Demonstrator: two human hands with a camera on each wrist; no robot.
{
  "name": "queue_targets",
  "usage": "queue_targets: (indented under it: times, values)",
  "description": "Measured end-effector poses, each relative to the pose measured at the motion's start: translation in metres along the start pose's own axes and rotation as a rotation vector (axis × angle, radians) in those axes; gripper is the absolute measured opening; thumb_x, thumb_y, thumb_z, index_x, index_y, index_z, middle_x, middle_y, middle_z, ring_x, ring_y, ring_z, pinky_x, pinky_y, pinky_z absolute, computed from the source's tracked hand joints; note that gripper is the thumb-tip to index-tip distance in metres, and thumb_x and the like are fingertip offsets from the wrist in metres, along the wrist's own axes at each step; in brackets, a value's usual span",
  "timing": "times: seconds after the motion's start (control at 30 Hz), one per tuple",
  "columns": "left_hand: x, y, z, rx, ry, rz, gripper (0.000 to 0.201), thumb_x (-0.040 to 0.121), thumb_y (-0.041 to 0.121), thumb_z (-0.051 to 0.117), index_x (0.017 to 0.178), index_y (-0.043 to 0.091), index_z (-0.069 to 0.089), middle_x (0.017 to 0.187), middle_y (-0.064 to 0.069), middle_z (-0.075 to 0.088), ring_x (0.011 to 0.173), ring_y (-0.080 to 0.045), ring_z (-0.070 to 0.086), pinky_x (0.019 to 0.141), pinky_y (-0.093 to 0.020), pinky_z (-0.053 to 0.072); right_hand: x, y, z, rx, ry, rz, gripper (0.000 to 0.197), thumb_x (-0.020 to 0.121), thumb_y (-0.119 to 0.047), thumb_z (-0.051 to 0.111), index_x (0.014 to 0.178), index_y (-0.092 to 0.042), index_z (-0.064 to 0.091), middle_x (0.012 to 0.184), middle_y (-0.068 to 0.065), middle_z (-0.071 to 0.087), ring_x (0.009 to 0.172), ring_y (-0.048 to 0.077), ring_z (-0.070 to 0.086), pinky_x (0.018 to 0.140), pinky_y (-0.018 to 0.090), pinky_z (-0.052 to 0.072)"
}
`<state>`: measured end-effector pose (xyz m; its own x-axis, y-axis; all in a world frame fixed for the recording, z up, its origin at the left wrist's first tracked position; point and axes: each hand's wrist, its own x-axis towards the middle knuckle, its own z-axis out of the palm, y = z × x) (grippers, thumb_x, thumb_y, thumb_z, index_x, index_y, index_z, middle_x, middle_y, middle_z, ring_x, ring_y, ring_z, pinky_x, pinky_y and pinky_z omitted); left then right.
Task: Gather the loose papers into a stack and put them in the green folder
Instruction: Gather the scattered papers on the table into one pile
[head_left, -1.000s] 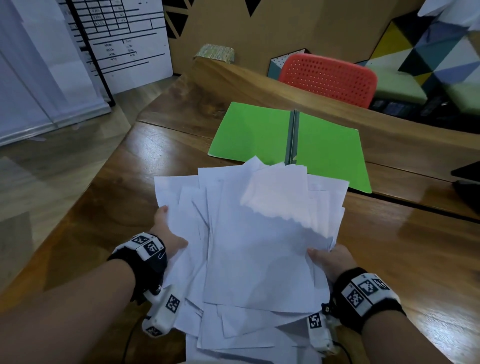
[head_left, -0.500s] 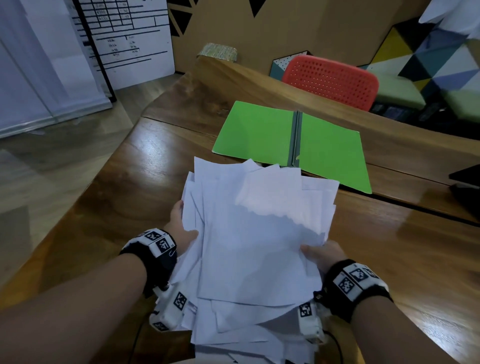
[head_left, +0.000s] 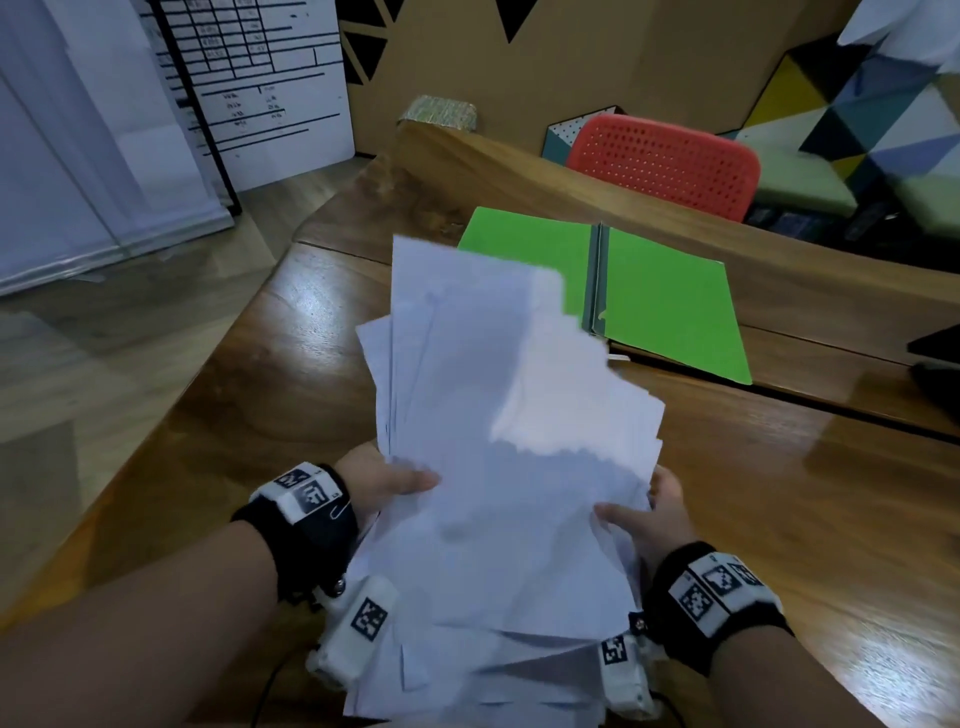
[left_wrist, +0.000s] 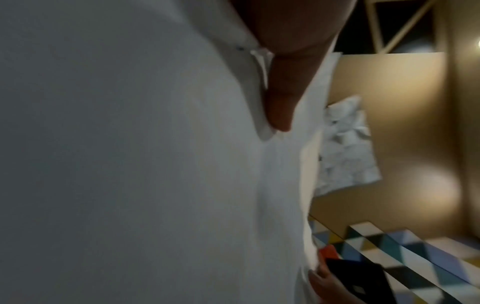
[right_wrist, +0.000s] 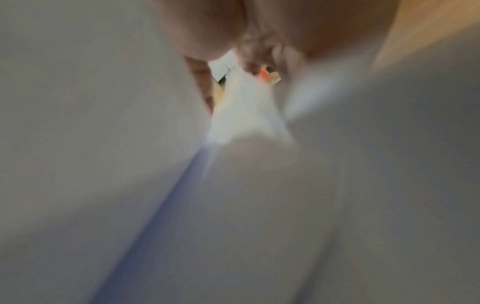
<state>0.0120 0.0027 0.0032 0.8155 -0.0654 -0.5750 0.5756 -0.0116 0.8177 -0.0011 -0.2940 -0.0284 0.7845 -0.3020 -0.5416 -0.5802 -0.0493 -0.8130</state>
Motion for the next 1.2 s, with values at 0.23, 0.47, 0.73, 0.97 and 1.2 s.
queue_targets:
  times: [0.23, 0.47, 0.73, 0.97, 1.2]
  values:
    - [-0.018, 0.010, -0.013, -0.119, -0.266, 0.030, 0.061, 0.028, 0.022, 0.095, 0.085, 0.009, 0.077, 0.091, -0.011, 0.077, 0.074, -0.020, 0.074, 0.061, -0.026, 0.058, -0.023, 0.008, -0.006, 0.322, -0.339, 0.133, 0.029, 0.065, -0.008, 0.081, 0.091, 0.000, 0.073, 0.091, 0.025, 0.072, 0.080, 0.036, 0.071, 0.069, 0.045, 0.058]
    - [-0.019, 0.029, 0.034, 0.479, 0.060, 0.024, 0.040, 0.083, 0.006, 0.063, 0.122, -0.001, 0.054, 0.116, -0.015, 0.063, 0.095, -0.027, 0.058, 0.078, -0.024, 0.041, -0.041, -0.023, 0.028, -0.022, -0.054, -0.007, 0.024, 0.058, 0.011, 0.069, 0.081, 0.005, 0.064, 0.076, 0.020, 0.068, 0.065, 0.030, 0.065, 0.054, 0.029, 0.056]
    - [-0.025, 0.085, 0.037, 0.184, 0.295, 0.284, 0.024, 0.079, -0.002, 0.066, 0.101, -0.002, 0.057, 0.104, -0.020, 0.063, 0.093, -0.027, 0.058, 0.077, -0.026, 0.048, -0.041, -0.084, 0.005, 0.148, 0.094, -0.235, 0.021, 0.069, 0.009, 0.072, 0.088, 0.012, 0.062, 0.077, 0.015, 0.065, 0.053, 0.020, 0.062, 0.052, 0.024, 0.049]
    - [-0.009, 0.043, 0.040, 0.557, 0.247, -0.072, 0.057, 0.085, 0.014, 0.065, 0.131, -0.010, 0.042, 0.137, -0.020, 0.049, 0.126, -0.032, 0.048, 0.088, -0.028, 0.040, -0.017, -0.029, 0.008, -0.412, 0.031, 0.038, 0.031, 0.065, -0.012, 0.070, 0.097, -0.011, 0.067, 0.096, 0.005, 0.065, 0.087, 0.022, 0.062, 0.077, 0.028, 0.053]
    - [0.007, 0.013, 0.027, 0.503, 0.181, -0.170, 0.043, 0.080, 0.013, 0.069, 0.116, -0.010, 0.058, 0.109, -0.022, 0.063, 0.090, -0.028, 0.058, 0.080, -0.032, 0.046, -0.013, -0.002, 0.005, -0.529, 0.077, 0.210, 0.093, 0.041, -0.043, 0.072, 0.131, -0.036, 0.048, 0.133, 0.001, 0.036, 0.119, 0.031, 0.048, 0.097, 0.046, 0.048]
